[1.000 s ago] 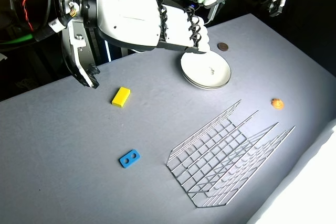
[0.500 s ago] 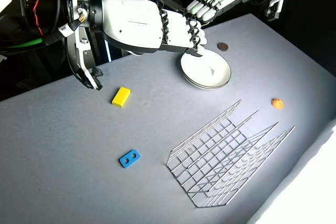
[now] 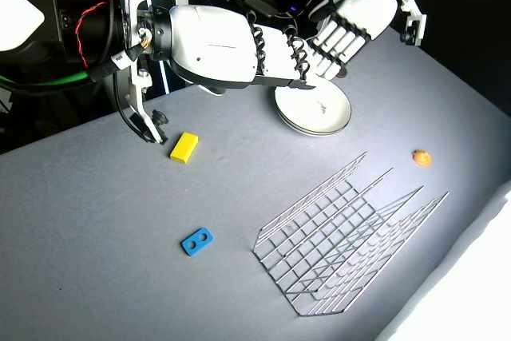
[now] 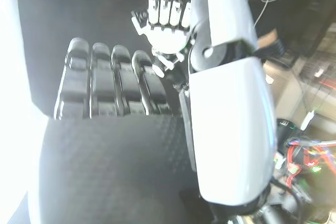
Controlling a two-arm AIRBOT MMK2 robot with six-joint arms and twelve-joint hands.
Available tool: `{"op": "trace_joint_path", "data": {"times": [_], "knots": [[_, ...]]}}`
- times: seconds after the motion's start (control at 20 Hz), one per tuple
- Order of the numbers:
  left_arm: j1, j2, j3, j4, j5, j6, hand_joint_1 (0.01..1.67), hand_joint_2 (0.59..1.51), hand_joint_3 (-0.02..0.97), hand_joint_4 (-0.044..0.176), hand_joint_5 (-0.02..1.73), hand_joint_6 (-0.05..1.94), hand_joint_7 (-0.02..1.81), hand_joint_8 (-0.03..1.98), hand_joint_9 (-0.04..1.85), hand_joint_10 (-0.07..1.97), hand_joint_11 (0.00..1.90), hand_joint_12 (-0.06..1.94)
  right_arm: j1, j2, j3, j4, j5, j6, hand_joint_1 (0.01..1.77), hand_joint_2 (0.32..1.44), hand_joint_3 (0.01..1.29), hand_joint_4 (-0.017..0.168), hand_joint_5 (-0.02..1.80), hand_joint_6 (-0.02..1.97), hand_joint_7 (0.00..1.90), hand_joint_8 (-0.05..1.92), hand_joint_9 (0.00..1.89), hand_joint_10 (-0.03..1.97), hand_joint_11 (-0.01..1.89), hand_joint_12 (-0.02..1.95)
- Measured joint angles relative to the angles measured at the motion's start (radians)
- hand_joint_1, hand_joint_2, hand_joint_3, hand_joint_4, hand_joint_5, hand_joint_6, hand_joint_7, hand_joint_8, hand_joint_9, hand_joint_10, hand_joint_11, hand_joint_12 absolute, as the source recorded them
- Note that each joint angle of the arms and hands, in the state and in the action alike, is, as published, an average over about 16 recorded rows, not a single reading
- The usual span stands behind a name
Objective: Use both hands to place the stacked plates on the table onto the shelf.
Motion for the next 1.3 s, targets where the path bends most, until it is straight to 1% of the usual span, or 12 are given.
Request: {"op": "trace_joint_path", "data": {"times": [0.3, 0.6, 0.75, 0.95, 1.3], "knots": [[0.093, -0.015, 0.04, -0.012, 0.049, 0.004, 0.02, 1.068, 0.0, 0.001, 0.05, 0.0, 0.02, 0.0, 0.02, 0.01, 0.02, 0.0, -0.035, -0.015, 0.013, 0.049, 0.051, -0.155, 1.31, 0.95, 0.02, 0.004, 0.02, 0.02, 0.02, 0.01, 0.02, 0.01, 0.02, 0.09], [0.154, -0.03, 0.055, -0.025, 0.091, 0.007, 0.02, 1.062, 0.0, 0.0, 0.04, 0.0, 0.02, 0.0, 0.02, 0.01, 0.02, 0.0, -0.072, -0.025, 0.013, 0.103, 0.093, -0.272, 1.32, 0.95, 0.02, 0.003, 0.02, 0.02, 0.02, 0.01, 0.02, 0.01, 0.03, 0.05], [0.176, -0.04, 0.054, -0.041, 0.116, 0.007, 0.02, 1.063, 0.0, -0.001, 0.04, 0.0, 0.02, 0.0, 0.02, 0.01, 0.02, 0.0, -0.086, -0.032, 0.014, 0.131, 0.101, -0.311, 1.32, 0.94, 0.02, 0.001, 0.02, 0.02, 0.02, 0.01, 0.02, 0.01, 0.03, 0.06], [0.199, -0.058, 0.056, -0.063, 0.153, 0.008, 0.02, 1.065, 0.0, -0.001, 0.04, 0.0, 0.01, 0.0, 0.02, 0.01, 0.02, 0.0, -0.099, -0.044, 0.015, 0.159, 0.104, -0.349, 1.3, 0.94, 0.02, 0.001, 0.03, 0.02, 0.02, 0.01, 0.02, 0.01, 0.03, 0.11], [0.241, -0.085, 0.064, -0.101, 0.197, 0.011, 0.02, 1.07, 0.001, -0.002, 0.04, 0.0, 0.02, 0.0, 0.02, 0.01, 0.02, -0.01, -0.121, -0.067, 0.015, 0.216, 0.092, -0.409, 1.3, 0.94, 0.02, 0.001, 0.04, 0.02, 0.03, 0.01, 0.02, 0.01, 0.02, 0.22]]}}
